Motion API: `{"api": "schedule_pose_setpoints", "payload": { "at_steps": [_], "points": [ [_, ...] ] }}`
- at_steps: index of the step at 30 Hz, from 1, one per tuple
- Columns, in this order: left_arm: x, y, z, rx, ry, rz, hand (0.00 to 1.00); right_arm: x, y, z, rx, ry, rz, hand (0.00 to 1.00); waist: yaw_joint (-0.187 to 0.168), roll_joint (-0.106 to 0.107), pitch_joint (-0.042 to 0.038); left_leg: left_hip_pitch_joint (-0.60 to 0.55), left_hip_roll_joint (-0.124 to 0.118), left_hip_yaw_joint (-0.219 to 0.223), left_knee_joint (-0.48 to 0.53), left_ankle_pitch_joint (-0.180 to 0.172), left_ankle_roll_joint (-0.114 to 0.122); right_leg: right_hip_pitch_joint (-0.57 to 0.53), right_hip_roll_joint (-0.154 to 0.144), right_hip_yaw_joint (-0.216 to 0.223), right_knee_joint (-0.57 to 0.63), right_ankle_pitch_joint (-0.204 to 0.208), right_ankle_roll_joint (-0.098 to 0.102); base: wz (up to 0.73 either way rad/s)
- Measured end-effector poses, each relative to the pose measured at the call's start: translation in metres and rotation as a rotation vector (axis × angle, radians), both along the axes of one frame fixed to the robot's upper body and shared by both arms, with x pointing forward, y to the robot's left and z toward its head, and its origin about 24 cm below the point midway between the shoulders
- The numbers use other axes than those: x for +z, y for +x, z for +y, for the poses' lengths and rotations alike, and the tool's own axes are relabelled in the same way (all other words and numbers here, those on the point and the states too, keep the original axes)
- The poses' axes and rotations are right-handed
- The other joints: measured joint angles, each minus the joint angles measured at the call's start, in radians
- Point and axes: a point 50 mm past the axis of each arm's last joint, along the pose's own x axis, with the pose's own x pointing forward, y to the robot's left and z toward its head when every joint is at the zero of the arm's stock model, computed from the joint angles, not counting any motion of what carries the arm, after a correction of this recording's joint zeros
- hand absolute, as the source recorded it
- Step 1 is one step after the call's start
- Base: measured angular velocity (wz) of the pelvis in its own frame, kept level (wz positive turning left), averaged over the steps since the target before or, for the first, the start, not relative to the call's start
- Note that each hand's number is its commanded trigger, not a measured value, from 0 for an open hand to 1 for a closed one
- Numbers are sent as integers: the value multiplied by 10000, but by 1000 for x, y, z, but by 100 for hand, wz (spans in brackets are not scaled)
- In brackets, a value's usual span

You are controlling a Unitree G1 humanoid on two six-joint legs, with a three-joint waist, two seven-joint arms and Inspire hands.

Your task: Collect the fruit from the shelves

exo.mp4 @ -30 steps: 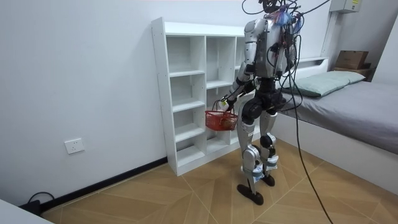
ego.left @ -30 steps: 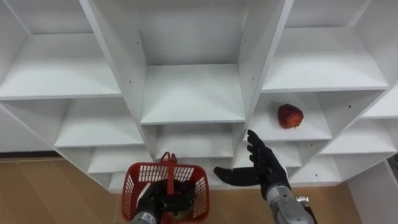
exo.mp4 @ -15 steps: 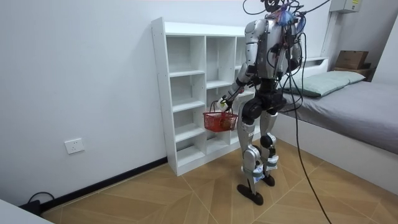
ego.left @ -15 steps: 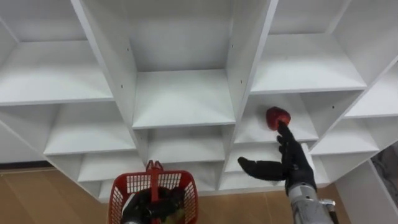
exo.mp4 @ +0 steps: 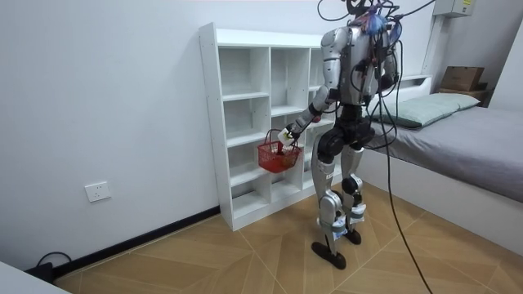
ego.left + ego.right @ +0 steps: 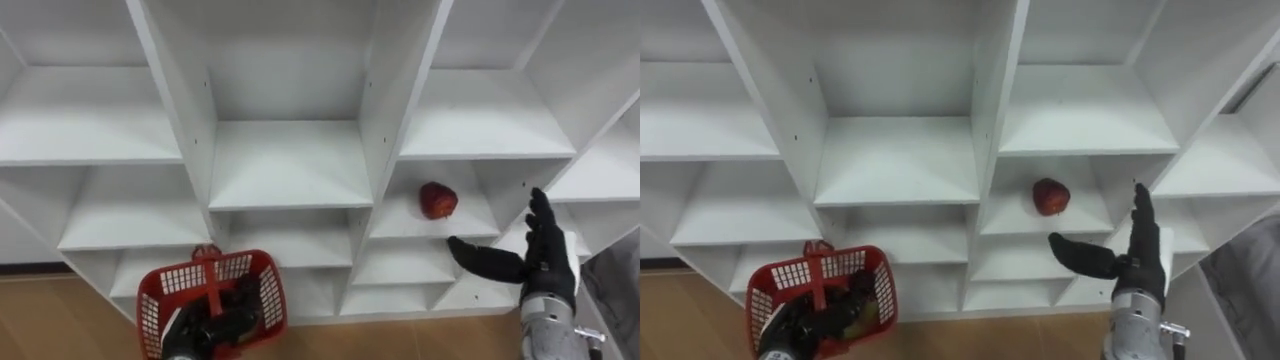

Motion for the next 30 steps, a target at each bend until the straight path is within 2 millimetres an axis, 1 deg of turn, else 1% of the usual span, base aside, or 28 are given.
{"api": "schedule_pose_setpoints", "payload": {
  "at_steps": [2, 3, 4, 5, 6, 8, 9, 10, 11, 13, 14, 15, 17, 19, 20, 21, 24, 25, 27, 30],
  "points": [
    [1, 0, 3, -212, 321, -2, 100, 2, 1, -3, -35, 19, -52, 0, 133, -69, 5, -3, 8, -3, 12, -1, -3, 18, 4, -10, 0, -5, -8, 2],
    [1, 0, 4, -343, 396, 0, 100, 3, 3, -6, -110, 131, -113, 0, 186, -123, 37, -14, 8, -9, 20, -2, -4, 20, -2, -22, 0, -6, -10, 3],
    [1, 0, 5, -392, 382, 17, 100, 4, 3, -9, -123, 90, -108, 0, 246, -188, 48, -27, 8, -31, 21, -2, -3, 16, -5, -42, 0, -8, -11, 4],
    [0, 0, 5, -412, 399, 58, 100, 4, 3, -10, -121, 77, -83, 0, 275, -219, 45, -41, 7, -41, 24, -2, -4, 7, -8, -57, 0, -10, -12, 6],
    [0, -2, 7, -496, 540, 182, 100, 4, 5, -12, -122, 45, 13, 0, 337, -282, 20, -118, 7, -64, 47, -2, -4, -42, -13, -81, 3, -12, -13, 11],
    [0, -2, 10, -655, 770, 305, 100, 5, 9, -14, -125, -38, 106, 0, 361, -358, 20, -373, -2, -297, 262, -57, -11, -94, -44, -263, 2, -14, -16, 26],
    [1, -1, 10, -810, 904, 304, 100, 5, 11, -16, -136, -59, 135, 0, 372, -433, 16, -511, 2, -400, 405, -83, -15, -143, -64, -403, 15, -22, -26, 33],
    [2, 0, 11, -887, 881, 309, 100, 4, 16, -18, -159, 53, 233, 0, 470, -477, 31, -623, 5, -464, 467, -86, -19, -200, -82, -498, 32, -27, -35, 27],
    [2, 1, 10, -930, 856, 327, 100, 3, 18, -19, -173, 103, 304, 0, 491, -486, 32, -704, 2, -533, 520, -89, -21, -230, -98, -570, 32, -26, -36, 27],
    [3, 6, 10, -1251, 1036, 311, 100, 0, 30, -27, -150, -29, 690, 0, 556, -495, 52, -1125, -10, -738, 804, -121, -17, -532, -137, -721, 181, -26, -42, 23],
    [4, 7, 11, -1341, 1108, 284, 100, 0, 33, -29, -145, -66, 757, 0, 581, -490, 59, -1270, -12, -780, 884, -127, -19, -648, -141, -740, 236, -29, -47, 14],
    [5, 8, 13, -1488, 1196, 267, 100, 0, 39, -31, -183, -91, 822, 0, 699, -478, 67, -1550, -6, -806, 1025, -131, -22, -847, -152, -811, 303, -24, -60, 17],
    [5, 8, 16, -1572, 1262, 298, 100, 0, 48, -33, -260, -78, 905, 0, 705, -469, 71, -1946, 8, -941, 1312, -162, -44, -1090, -176, -1015, 382, -7, -87, 24],
    [5, 9, 16, -1696, 1207, 295, 100, -3, 54, -35, -339, -12, 1178, 0, 732, -437, 91, -2341, 5, -1205, 1559, -192, -60, -1270, -185, -1229, 397, 3, -108, 31],
    [5, 9, 15, -1737, 1168, 288, 100, -3, 56, -35, -382, 66, 1217, 0, 752, -415, 107, -2437, 6, -1268, 1634, -208, -64, -1312, -183, -1271, 397, 6, -114, 25],
    [5, 9, 14, -1809, 1100, 315, 100, -5, 58, -36, -447, 121, 1310, 0, 798, -344, 154, -2578, 4, -1367, 1720, -228, -67, -1370, -184, -1350, 397, 16, -131, 20],
    [3, 7, 14, -1961, 1055, 512, 100, -4, 66, -37, -621, 506, 1296, 0, 907, -159, 149, -3059, 12, -1405, 1985, -229, -65, -1785, -203, -1393, 566, 32, -161, 7],
    [1, 7, 14, -2160, 1158, 617, 100, -4, 68, -37, -698, 686, 1351, 0, 1024, -108, 150, -3199, 6, -1404, 2026, -226, -64, -1956, -230, -1397, 663, 27, -170, -5],
    [-3, 7, 13, -2508, 1275, 886, 100, -8, 70, -37, -759, 906, 1549, 0, 1098, -71, 144, -3354, -12, -1427, 2093, -223, -65, -2159, -346, -1448, 856, -21, -212, 4],
    [-5, 9, 9, -2909, 1285, 994, 100, -11, 74, -35, -777, 1039, 1774, 0, 1043, -47, 157, -3872, -37, -1570, 2416, -223, -64, -2649, -495, -1634, 1306, -176, -242, 19]
  ]
}}
